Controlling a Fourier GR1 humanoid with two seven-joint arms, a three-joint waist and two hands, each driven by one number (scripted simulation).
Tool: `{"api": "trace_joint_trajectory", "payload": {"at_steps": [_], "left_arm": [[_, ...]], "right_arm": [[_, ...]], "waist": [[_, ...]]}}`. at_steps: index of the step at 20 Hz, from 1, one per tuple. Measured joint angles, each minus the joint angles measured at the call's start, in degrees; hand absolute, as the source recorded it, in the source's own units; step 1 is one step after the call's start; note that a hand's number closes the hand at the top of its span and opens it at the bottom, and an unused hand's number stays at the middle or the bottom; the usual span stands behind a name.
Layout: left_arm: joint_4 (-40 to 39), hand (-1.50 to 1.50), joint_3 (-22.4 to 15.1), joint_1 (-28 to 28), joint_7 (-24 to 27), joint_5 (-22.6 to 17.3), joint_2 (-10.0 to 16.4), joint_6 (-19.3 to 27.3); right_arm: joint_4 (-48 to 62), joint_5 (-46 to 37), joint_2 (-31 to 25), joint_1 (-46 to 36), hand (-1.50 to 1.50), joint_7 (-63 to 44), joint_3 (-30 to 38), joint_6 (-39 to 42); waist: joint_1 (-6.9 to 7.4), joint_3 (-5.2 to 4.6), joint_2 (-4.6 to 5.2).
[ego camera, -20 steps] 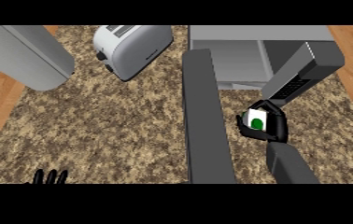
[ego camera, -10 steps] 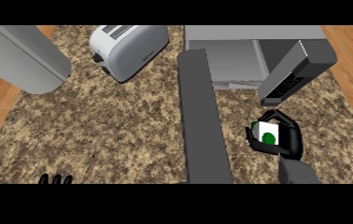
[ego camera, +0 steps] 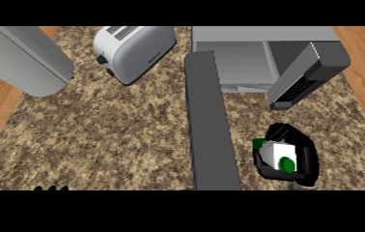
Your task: Pick up the milk, place it into the microwave and close the microwave
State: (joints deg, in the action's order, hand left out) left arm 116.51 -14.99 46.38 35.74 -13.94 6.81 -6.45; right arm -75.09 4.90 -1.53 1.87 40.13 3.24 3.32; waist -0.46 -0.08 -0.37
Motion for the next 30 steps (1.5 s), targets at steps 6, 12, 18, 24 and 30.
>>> {"api": "trace_joint_trajectory", "payload": {"at_steps": [6,12,18,24,30], "left_arm": [[-0.70,-1.50,0.96,-0.28,0.39,-1.26,0.61,-0.59],[-2.27,-1.50,2.53,-1.20,1.02,-2.61,1.14,-1.49],[-2.22,-1.50,3.59,-0.66,0.93,-3.49,1.88,-2.25],[-1.54,-1.50,4.46,-0.79,0.02,-4.11,2.40,-2.55],[-3.40,-1.50,5.78,-1.45,1.03,-4.58,3.00,-3.94]], "right_arm": [[-6.25,0.25,1.12,-0.68,1.50,-5.78,-4.45,-6.05],[-2.54,-2.37,1.36,-7.45,1.50,-9.08,-6.99,-12.87],[8.95,-3.78,1.35,-17.00,1.50,-9.64,-7.76,-19.85],[24.63,-2.30,1.21,-27.39,1.50,-6.71,-4.29,-23.25],[41.49,-0.83,-0.11,-38.31,1.50,-2.06,1.83,-24.09]], "waist": [[0.59,0.05,0.22],[0.92,0.08,0.32],[1.31,0.09,0.41],[1.65,0.10,0.55],[2.57,0.15,0.94]]}}
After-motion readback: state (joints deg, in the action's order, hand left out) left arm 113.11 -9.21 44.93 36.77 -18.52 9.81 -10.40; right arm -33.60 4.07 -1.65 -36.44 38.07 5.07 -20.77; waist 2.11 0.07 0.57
